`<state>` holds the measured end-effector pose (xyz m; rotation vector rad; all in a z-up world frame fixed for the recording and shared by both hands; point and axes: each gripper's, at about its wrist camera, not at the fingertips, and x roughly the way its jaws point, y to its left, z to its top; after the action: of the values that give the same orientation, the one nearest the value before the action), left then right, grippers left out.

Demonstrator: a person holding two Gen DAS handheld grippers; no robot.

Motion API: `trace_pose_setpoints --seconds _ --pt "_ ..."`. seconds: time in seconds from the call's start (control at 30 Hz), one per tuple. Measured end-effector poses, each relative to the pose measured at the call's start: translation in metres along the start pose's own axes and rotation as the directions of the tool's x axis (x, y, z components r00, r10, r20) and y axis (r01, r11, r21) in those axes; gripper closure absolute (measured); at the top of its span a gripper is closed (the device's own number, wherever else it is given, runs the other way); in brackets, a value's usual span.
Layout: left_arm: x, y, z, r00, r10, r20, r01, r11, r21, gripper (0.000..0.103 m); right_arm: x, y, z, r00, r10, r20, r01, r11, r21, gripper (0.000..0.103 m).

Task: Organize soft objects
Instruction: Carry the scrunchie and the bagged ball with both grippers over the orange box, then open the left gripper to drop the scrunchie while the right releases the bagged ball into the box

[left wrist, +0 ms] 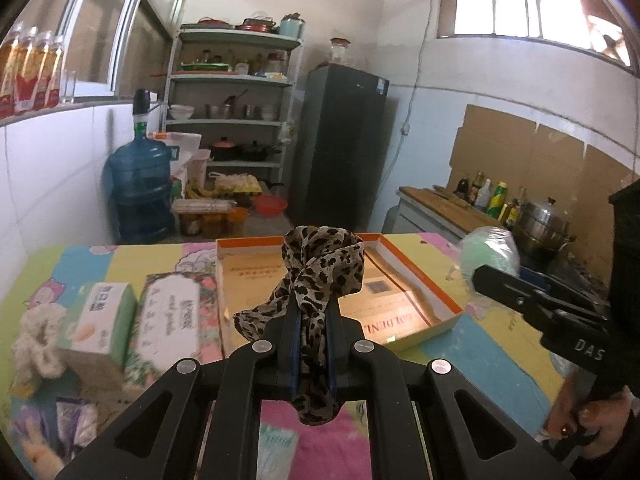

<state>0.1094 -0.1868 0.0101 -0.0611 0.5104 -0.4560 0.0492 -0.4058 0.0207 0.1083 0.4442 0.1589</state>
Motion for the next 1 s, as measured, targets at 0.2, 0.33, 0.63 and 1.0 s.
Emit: trace_pose_setpoints --seconds 0.2,0.33,0.63,1.0 --pt "0.037 -0.011 0.010 0.998 0.062 -0.016 -0.062 0.998 0.002 0.094 0.019 -0.036 0.007 1.000 0.001 0.000 -0.001 0.999 0.041 0.054" --pt "0.060 -0.017 0.014 0.994 0.103 -0.031 -0.103 0.995 0.003 0.094 0.036 -0.055 0.009 1.000 0.018 -0.010 -0.017 0.997 0.069 0.054" --pt "0.120 -0.019 0.014 0.983 0.148 -0.110 -0.151 0.988 -0.018 0.094 0.087 -0.078 0.002 0.996 0.056 -0.076 -0.046 0.991 0.123 0.054" --pt "0.163 -0.015 -0.003 0.964 0.152 -0.216 -0.161 0.987 -0.023 0.094 0.131 -0.086 -0.015 0.978 0.059 -0.199 -0.030 0.989 0.146 0.054"
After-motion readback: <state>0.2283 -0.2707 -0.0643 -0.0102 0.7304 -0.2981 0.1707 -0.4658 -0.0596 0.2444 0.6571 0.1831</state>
